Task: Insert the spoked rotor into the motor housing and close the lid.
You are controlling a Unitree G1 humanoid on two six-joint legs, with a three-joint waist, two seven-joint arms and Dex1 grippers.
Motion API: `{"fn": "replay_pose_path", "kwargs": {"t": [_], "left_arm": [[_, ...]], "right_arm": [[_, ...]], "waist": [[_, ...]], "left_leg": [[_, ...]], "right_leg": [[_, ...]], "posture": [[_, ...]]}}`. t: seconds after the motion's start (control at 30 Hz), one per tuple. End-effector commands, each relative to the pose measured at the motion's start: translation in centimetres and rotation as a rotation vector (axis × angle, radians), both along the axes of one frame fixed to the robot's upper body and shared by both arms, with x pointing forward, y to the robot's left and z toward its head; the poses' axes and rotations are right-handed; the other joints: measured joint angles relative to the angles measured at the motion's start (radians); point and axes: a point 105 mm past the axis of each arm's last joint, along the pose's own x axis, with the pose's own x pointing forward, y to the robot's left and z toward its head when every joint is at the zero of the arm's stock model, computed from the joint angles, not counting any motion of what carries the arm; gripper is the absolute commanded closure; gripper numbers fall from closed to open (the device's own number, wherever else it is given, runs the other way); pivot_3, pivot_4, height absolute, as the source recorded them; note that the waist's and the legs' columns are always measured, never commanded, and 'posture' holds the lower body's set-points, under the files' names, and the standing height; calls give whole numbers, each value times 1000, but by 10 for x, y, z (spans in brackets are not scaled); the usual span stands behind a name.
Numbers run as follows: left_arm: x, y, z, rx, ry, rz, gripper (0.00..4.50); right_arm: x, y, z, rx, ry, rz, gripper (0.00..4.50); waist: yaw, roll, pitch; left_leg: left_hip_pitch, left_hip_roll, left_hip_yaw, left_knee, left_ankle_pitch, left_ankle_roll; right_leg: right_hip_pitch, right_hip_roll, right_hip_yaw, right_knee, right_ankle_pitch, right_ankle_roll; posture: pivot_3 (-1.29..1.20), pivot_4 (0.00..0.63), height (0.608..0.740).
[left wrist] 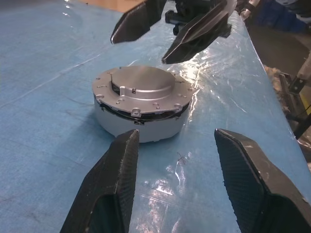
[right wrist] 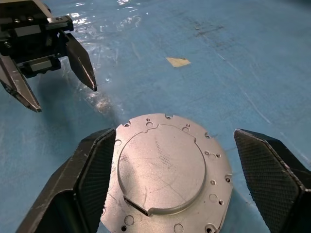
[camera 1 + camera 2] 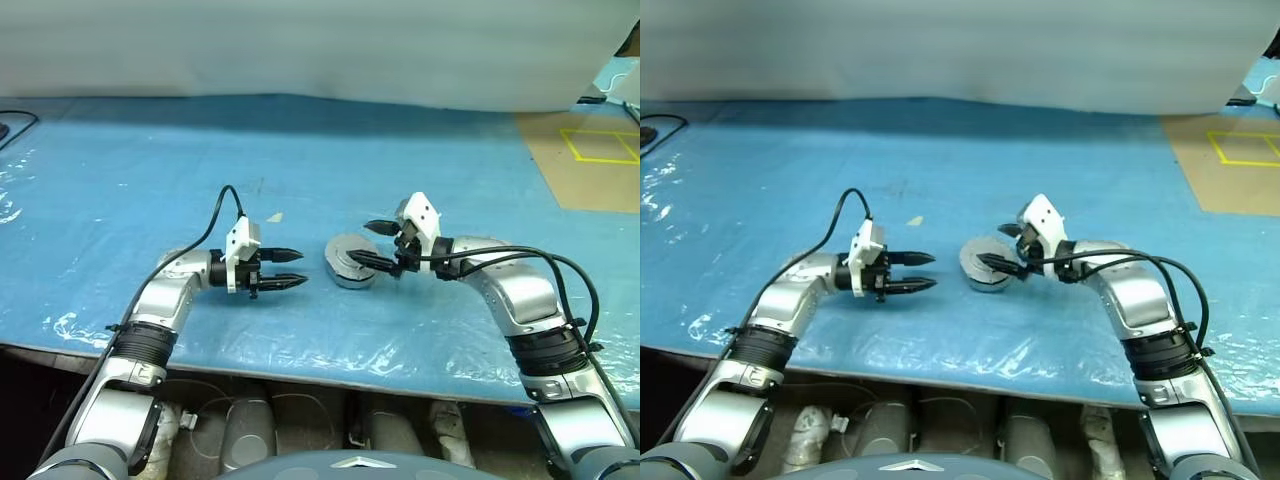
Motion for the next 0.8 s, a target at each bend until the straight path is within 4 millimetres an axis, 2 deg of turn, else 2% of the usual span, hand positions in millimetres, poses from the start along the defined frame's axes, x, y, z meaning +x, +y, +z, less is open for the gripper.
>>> {"fn": "replay_pose_path", "kwargs": {"t": [0.03,0.13,0.33,0.57,0.8], "left_arm": [[-1,0,10,-24,-40,0,1909],[-2,0,9,-23,-36,2,1909],[-2,0,9,-16,-42,7,1909],[-2,0,9,-15,-43,12,1909],[-2,-1,9,-17,-43,12,1909]], "right_arm": [[-13,12,1,-14,-13,69,594],[-15,13,-13,-62,2,81,594],[-2,5,-31,-114,-28,19,594],[3,1,-26,-115,-64,17,594],[2,2,-55,-176,-44,11,594]], "waist": [[0,0,0],[0,0,0],[0,0,0],[0,0,0],[-2,0,0]], "left_leg": [[-1,0,0,0,0,0],[-1,0,0,0,0,0],[0,0,0,1,0,0],[1,0,0,1,0,0],[3,0,0,1,0,0]], "right_leg": [[0,0,0,0,0,0],[-1,0,0,0,0,0],[0,0,0,1,-1,1],[1,0,0,0,0,1],[3,0,0,1,0,1]], "posture": [[0,150,740],[0,150,740],[0,150,740],[0,150,740],[0,150,740]]}}
